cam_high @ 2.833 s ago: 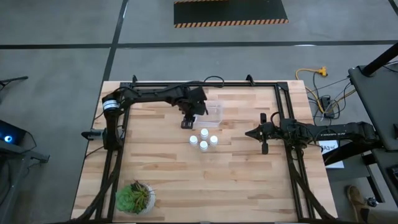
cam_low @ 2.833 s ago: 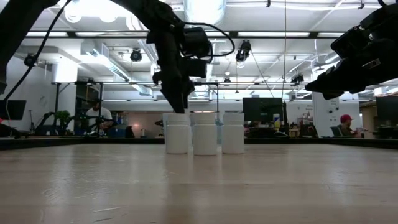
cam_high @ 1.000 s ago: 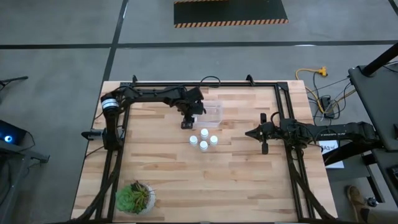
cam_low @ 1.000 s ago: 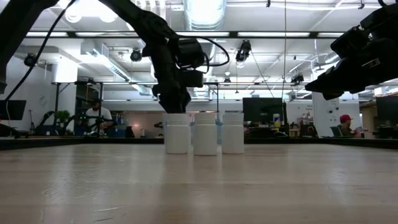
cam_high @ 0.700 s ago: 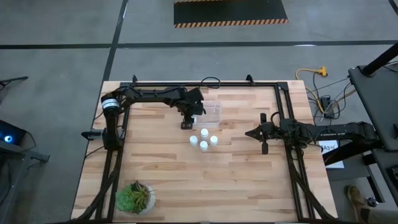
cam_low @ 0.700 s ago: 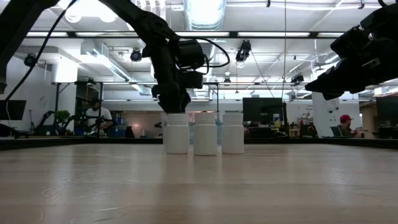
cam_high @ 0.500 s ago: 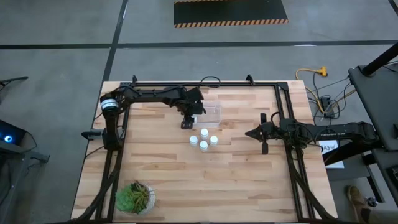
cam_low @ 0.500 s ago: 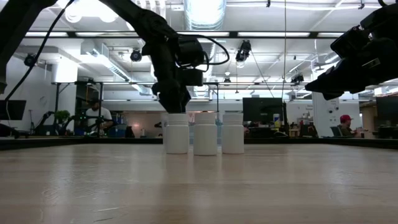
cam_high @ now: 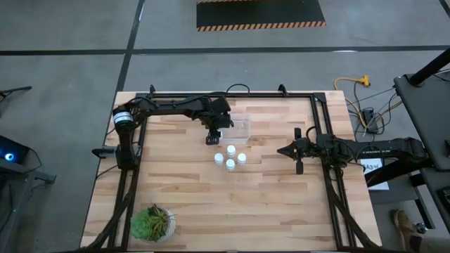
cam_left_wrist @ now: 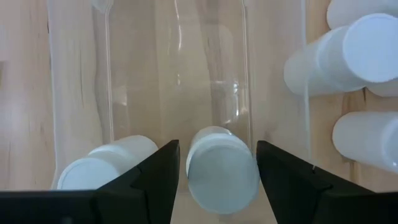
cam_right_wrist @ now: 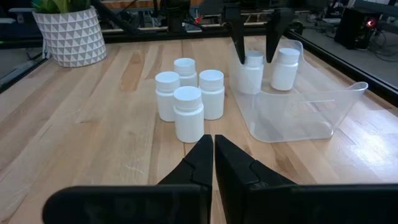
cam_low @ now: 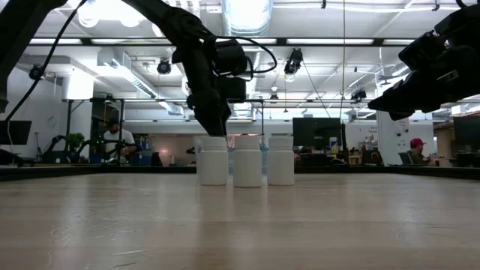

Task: Pick and place pill bottles into a basket
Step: Put the white pill bottle into the transparent bin

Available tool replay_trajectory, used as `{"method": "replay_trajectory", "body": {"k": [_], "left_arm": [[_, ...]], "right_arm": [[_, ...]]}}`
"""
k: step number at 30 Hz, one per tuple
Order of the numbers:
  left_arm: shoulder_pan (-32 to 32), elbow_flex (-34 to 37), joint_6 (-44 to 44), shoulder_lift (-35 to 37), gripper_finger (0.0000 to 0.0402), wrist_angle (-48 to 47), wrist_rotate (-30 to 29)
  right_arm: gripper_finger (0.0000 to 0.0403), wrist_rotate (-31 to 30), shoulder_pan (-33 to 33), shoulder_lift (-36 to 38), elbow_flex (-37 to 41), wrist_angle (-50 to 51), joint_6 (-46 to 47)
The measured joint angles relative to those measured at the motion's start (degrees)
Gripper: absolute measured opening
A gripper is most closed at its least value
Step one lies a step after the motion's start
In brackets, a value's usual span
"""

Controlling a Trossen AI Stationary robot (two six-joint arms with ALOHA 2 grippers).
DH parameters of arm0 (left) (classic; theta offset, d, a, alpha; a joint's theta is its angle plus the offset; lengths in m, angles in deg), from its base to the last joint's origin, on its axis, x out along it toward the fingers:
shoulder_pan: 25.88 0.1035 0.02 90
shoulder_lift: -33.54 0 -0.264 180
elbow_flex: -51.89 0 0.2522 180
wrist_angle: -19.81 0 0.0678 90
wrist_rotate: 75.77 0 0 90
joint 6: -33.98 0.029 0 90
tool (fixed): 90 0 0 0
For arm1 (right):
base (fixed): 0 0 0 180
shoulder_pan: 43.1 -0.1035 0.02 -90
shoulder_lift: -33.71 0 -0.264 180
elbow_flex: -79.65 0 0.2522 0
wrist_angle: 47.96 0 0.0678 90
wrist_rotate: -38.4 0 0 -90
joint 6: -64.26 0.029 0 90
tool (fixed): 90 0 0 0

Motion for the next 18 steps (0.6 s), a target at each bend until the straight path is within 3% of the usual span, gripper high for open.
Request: {"method": "replay_trajectory", "body": {"k": [18], "left_arm": [[-1.18, -1.49, -1.25, 9.83, 0.0195, -1.32, 0.55]], "right_arm": [[0.0009, -0.04, 0.02, 0.02, 0.0, -0.12, 0.01]]}}
